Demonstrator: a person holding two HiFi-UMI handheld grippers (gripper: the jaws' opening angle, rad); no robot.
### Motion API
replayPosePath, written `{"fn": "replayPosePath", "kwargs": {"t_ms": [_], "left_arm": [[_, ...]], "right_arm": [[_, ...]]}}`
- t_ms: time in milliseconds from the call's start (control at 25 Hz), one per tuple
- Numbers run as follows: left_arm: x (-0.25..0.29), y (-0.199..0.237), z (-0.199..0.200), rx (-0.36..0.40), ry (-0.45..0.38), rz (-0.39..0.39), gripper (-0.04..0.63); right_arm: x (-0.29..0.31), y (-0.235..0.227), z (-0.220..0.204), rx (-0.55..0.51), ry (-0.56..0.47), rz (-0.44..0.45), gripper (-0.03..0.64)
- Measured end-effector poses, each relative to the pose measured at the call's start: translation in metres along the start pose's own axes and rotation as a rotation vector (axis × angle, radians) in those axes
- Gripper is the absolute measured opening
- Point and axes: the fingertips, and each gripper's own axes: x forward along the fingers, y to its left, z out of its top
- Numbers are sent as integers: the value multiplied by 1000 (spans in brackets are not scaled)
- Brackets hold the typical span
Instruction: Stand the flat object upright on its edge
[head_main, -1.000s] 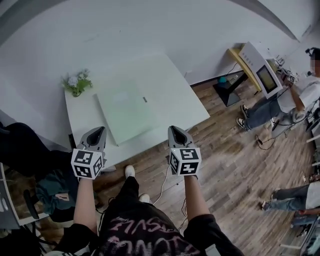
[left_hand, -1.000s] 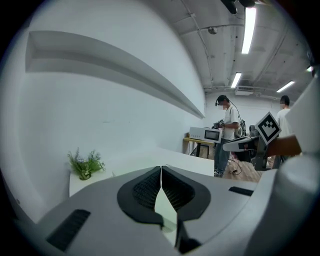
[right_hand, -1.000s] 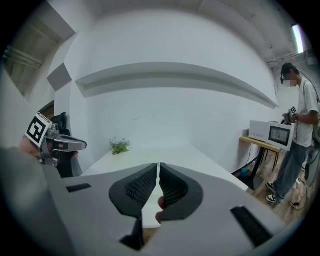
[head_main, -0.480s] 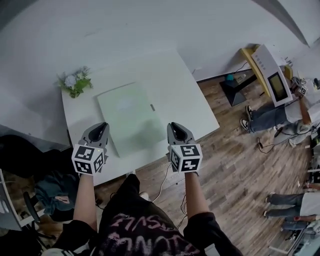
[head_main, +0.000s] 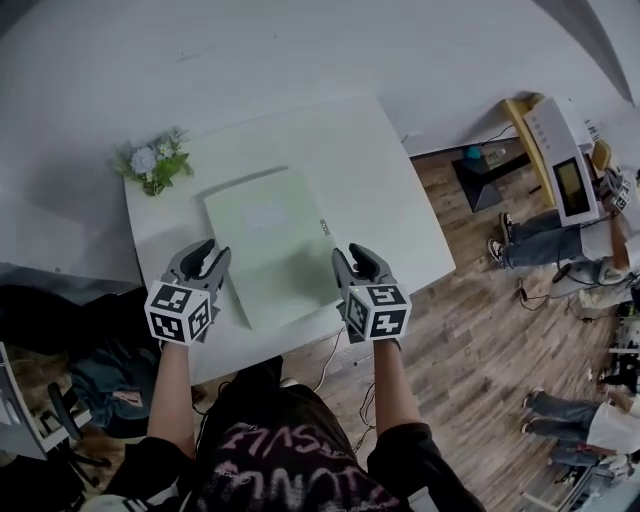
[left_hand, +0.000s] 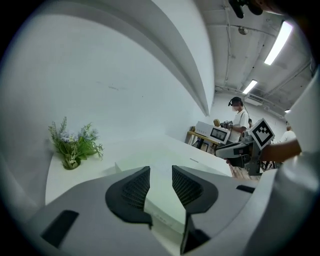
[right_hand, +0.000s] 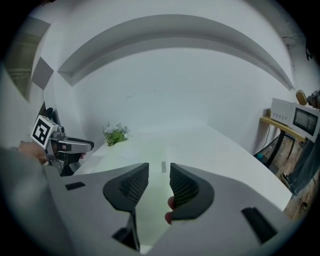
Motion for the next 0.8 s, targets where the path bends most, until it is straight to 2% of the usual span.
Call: {"fn": "replayPosePath", "kwargs": {"t_ms": [280, 400, 800], "left_arm": [[19, 5, -20, -50, 78, -46, 233], [23, 6, -26, -93, 96, -47, 253], [32, 10, -49, -137, 162, -17, 284]], "right_arm": [[21, -2, -20, 54, 88, 43, 189], [26, -6, -25, 55, 122, 66, 212], [45, -13, -45, 87, 213, 135, 233]]}}
